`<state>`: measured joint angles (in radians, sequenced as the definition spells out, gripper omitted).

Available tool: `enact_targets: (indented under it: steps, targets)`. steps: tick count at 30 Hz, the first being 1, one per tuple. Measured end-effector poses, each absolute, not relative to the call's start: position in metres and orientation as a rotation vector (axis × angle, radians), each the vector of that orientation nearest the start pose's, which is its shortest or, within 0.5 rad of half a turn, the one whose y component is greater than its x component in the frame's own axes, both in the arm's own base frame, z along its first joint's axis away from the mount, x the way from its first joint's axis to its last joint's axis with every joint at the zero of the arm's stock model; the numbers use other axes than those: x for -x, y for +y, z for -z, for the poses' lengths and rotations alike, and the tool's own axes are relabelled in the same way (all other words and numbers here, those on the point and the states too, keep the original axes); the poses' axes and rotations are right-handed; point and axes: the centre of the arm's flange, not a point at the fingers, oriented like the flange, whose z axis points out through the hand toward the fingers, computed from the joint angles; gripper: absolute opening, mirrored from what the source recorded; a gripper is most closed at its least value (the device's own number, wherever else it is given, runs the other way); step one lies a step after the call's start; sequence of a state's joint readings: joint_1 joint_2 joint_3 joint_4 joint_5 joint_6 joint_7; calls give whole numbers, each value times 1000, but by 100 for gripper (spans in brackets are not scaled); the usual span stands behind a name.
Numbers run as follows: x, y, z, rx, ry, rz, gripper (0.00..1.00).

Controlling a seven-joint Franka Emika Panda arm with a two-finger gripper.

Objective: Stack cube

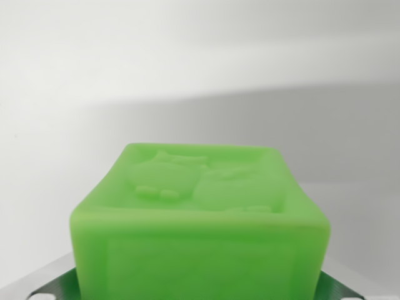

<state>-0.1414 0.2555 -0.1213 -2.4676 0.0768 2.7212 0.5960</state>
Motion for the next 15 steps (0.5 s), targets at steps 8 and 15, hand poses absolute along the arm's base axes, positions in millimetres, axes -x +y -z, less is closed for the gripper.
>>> enact_targets:
  steps: [8, 15]
  targets:
    - [-467, -115, -198, 2849, 1321, 1, 0]
    - [-473, -104, -199, 2879, 1253, 2, 0]
